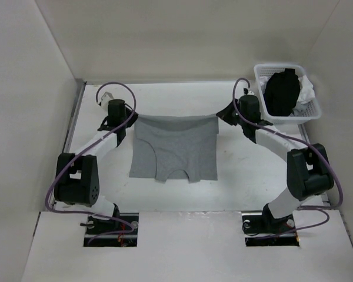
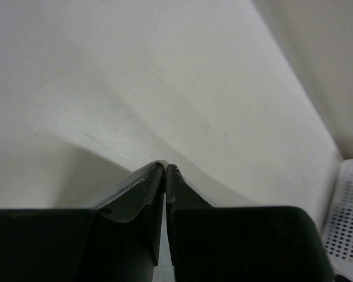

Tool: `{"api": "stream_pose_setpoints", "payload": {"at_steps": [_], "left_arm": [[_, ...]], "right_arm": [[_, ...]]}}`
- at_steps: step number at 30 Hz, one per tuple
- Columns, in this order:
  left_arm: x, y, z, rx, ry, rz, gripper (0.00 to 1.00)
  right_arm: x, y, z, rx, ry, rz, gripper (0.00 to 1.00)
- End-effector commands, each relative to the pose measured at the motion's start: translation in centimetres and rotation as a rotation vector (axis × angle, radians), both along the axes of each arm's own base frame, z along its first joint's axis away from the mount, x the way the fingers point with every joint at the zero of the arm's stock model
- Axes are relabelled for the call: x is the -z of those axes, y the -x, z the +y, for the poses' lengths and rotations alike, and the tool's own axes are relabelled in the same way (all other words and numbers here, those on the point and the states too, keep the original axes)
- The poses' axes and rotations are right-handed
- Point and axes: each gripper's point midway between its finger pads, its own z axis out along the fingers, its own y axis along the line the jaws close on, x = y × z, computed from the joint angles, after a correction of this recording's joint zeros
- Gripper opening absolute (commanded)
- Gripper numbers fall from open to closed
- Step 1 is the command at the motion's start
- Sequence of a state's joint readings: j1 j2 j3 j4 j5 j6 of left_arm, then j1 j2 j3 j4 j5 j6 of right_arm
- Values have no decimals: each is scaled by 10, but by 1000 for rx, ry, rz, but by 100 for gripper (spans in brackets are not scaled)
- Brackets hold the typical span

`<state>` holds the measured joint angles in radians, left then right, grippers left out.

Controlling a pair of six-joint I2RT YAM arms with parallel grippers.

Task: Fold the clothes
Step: Fold the tank top

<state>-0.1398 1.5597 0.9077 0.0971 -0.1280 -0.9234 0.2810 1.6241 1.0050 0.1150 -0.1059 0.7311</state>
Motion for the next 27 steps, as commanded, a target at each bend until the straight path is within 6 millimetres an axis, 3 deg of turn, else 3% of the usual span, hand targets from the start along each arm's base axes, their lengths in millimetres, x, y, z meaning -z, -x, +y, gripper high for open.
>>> {"api": "stream_pose_setpoints", "payload": {"at_steps": [1, 7, 12, 15, 20, 23, 27], "left_arm": [[-82, -17, -6, 17, 59, -242, 4], [-52, 49, -8, 41, 93, -213, 4], [-41, 107, 12, 20, 114, -242, 3], [-33, 134, 17, 29, 133, -235, 3], [-18, 163, 19, 48, 156, -215, 3], [5, 181, 19, 53, 173, -167, 3], [53, 208, 23, 15, 178, -58, 5]], "right_arm": [[-65, -8, 9, -33, -82, -178, 4], [-41, 46, -6, -11, -74, -159, 4], [-20, 100, -4, -37, -50, -153, 5], [0, 132, 1, -62, -33, -118, 5], [26, 177, 11, -80, -20, -59, 5], [46, 192, 14, -88, 2, -8, 6], [75, 204, 10, -84, 19, 73, 6]]}}
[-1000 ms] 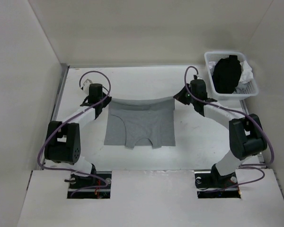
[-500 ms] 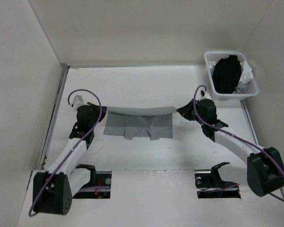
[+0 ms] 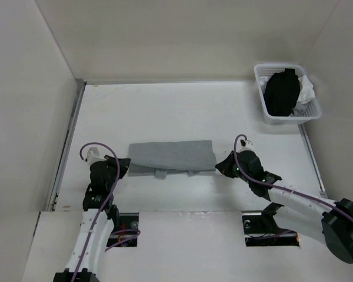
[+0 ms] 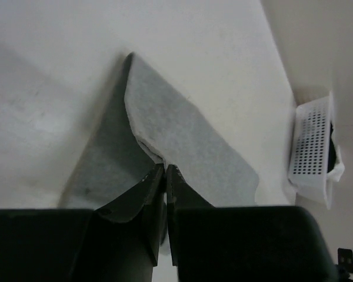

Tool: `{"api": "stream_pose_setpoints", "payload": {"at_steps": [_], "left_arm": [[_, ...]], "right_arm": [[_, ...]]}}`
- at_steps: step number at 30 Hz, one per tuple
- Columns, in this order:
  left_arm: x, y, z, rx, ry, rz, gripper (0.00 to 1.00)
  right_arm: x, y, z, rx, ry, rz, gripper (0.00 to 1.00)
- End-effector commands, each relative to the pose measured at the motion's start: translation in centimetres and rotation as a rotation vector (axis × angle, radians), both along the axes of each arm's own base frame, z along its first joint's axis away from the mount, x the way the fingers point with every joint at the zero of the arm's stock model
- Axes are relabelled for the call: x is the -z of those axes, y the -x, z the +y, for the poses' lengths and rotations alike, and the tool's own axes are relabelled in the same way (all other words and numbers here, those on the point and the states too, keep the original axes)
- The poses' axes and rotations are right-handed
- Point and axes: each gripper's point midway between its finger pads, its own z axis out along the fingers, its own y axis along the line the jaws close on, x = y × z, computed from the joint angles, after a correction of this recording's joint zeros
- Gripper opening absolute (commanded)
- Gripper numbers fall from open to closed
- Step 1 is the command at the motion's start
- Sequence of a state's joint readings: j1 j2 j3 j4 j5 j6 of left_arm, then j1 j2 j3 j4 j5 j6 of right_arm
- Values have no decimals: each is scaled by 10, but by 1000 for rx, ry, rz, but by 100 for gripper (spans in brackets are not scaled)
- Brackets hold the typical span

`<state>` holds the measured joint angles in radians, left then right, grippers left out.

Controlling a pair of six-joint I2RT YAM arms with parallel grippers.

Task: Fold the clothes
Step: Fold the tank top

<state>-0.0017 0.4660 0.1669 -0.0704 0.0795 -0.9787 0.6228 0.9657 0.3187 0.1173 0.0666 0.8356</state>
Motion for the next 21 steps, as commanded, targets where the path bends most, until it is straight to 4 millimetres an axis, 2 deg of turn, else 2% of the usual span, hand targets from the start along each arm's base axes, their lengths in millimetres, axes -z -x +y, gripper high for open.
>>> {"api": "stream_pose_setpoints", "payload": {"at_steps": [1, 2, 4, 6, 8, 9, 11, 13, 17, 21], "left_arm": [[46, 26, 1, -12, 21, 144, 5], [50, 29, 5, -29, 21, 161, 7], [42, 28, 8, -40, 15, 144, 11], [27, 23, 16, -70, -21, 115, 20], [7, 18, 26, -105, -84, 74, 28], [-1, 15, 29, -120, -104, 51, 30], [-20, 6, 28, -123, -114, -3, 30], [-32, -5, 14, -76, -99, -53, 30], [-26, -21, -26, 40, -84, -41, 29], [-27, -30, -56, 103, -75, -62, 29]], "right_arm": [[22, 6, -10, 60, 19, 63, 7], [27, 9, -11, 63, 21, 77, 7], [34, 10, -18, 83, 35, 101, 13], [28, 3, -21, 101, 31, 89, 27], [19, -6, -22, 108, 27, 62, 45], [13, -12, -21, 106, 25, 47, 51], [6, -22, -19, 96, 20, 27, 56], [6, -34, -18, 92, 18, 29, 56], [22, -38, 2, 16, -41, 91, 51], [39, -41, 14, 14, -115, 145, 44]]}}
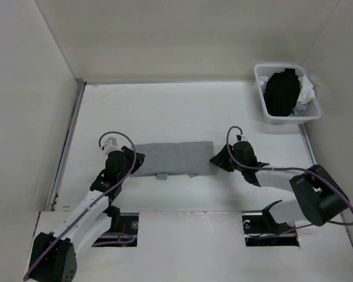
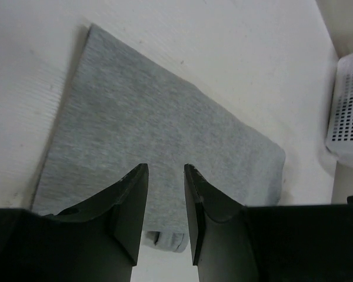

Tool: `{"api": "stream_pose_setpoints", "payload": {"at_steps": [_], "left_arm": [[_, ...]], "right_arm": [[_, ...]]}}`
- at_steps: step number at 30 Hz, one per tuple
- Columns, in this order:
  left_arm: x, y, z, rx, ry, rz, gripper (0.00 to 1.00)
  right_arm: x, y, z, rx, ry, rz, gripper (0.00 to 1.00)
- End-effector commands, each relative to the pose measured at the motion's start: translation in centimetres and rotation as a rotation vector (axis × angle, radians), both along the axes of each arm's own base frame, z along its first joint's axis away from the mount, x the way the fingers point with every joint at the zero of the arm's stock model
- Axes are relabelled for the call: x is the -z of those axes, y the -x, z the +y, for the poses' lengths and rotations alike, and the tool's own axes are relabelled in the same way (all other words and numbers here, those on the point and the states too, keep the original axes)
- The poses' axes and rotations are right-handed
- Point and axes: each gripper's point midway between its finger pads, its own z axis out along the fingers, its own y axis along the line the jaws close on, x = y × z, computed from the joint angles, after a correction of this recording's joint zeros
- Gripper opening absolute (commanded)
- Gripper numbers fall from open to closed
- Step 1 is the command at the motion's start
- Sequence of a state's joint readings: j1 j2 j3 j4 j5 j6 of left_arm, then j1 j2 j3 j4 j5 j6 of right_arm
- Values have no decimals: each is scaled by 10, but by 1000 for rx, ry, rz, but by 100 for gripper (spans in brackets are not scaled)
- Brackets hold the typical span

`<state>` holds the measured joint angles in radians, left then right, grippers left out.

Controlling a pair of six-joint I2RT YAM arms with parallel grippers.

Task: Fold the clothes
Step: Fold the tank top

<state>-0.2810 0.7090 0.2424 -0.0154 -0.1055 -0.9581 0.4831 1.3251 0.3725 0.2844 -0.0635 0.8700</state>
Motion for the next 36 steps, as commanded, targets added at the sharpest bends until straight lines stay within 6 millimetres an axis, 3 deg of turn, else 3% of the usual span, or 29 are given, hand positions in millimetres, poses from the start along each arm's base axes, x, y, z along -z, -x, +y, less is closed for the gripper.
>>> {"api": "stream_pose_setpoints", "payload": {"at_steps": [1, 3, 5, 7, 8, 14, 17, 19, 21, 24, 29, 33, 36], "left_arm": [[-46, -26, -20, 4, 48, -168, 29], [-52, -30, -35, 39, 52, -188, 29], [-54, -33, -49, 74, 49, -197, 29], [-54, -36, -62, 107, 51, -201, 29], [-54, -37, -69, 122, 53, -203, 29], [-56, -39, -112, 221, 72, -205, 29], [-58, -37, -140, 283, 92, -206, 29], [-62, -37, -151, 305, 111, -213, 30], [-70, -37, -157, 319, 134, -227, 31], [-81, -37, -152, 310, 158, -244, 32], [-86, -36, -120, 245, 156, -254, 33], [-84, -32, -92, 193, 148, -260, 34], [-81, -30, -79, 170, 154, -256, 35]], "right_arm": [[-7, -12, 21, -20, -121, -20, 42], [-2, -18, 30, -17, -155, -6, 37], [0, -27, 33, 6, -189, -10, 22], [-6, -36, 26, 52, -222, -50, 9], [-11, -38, 23, 68, -234, -70, 7], [-53, -29, -26, 163, -115, -194, 4], [-87, -22, -51, 180, 8, -271, 4], [-111, -20, -62, 185, 84, -313, 5], [-132, -19, -60, 148, 137, -342, 6], [-152, -20, -31, 57, 168, -371, 6], [-161, -24, 43, -116, 246, -387, 6], [-146, -28, 99, -234, 312, -352, 9], [-118, -27, 136, -312, 361, -293, 15]]}}
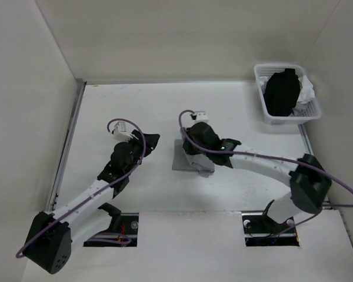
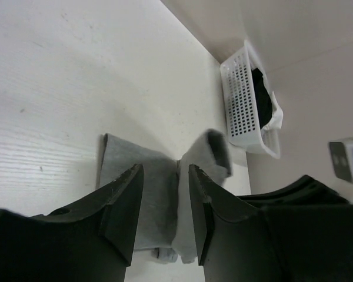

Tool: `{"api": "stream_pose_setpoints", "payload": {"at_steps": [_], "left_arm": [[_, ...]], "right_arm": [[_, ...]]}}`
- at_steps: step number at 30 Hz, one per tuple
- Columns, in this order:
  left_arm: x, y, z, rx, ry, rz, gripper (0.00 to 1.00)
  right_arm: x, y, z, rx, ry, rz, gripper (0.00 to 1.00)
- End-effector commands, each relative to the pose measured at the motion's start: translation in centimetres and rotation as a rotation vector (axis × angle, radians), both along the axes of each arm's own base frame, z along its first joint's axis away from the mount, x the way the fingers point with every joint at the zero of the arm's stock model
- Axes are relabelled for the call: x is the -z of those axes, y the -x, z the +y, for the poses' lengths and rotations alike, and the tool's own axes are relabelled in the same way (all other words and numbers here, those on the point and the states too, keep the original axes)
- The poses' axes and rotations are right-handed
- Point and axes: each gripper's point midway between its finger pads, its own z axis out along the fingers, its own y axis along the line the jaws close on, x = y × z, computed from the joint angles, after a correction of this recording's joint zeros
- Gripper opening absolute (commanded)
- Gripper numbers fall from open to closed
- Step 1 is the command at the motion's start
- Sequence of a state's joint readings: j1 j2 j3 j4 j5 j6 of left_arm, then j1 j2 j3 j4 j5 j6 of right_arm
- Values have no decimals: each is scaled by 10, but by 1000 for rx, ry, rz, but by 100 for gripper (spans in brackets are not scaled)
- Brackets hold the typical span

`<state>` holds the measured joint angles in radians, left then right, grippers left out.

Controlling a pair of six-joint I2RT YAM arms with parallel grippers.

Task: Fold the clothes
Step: Fold the tank top

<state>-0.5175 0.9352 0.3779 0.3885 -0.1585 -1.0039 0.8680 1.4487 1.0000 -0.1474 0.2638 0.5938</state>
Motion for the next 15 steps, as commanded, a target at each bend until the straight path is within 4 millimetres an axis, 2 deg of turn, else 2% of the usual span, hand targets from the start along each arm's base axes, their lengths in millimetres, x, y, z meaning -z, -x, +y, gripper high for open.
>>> {"api": "stream_pose_setpoints", "payload": {"at_steps": [1, 3, 5, 7, 9, 11, 14, 15], "left_arm": [[12, 7, 12, -3, 5, 29, 36], [13, 7, 19, -19, 9, 29, 37], [14, 6, 26, -34, 5, 32, 37], [13, 4, 27, -34, 5, 31, 37], [13, 1, 23, -25, -2, 35, 37], [15, -2, 14, -1, -12, 43, 37], [19, -5, -5, 46, -34, 47, 37], [23, -6, -9, 54, -45, 54, 37]], "right_arm": [[15, -3, 34, -46, 81, 18, 22], [23, 6, 58, -92, 95, 35, 37], [20, 14, 76, -117, 82, 29, 48], [7, 19, 79, -121, 46, 12, 51], [-8, 24, 72, -112, -11, -15, 50], [-15, 27, 58, -95, -63, -43, 42], [-12, 19, 15, -2, -120, -48, 15], [-11, 18, -1, 31, -141, -55, 9]]}}
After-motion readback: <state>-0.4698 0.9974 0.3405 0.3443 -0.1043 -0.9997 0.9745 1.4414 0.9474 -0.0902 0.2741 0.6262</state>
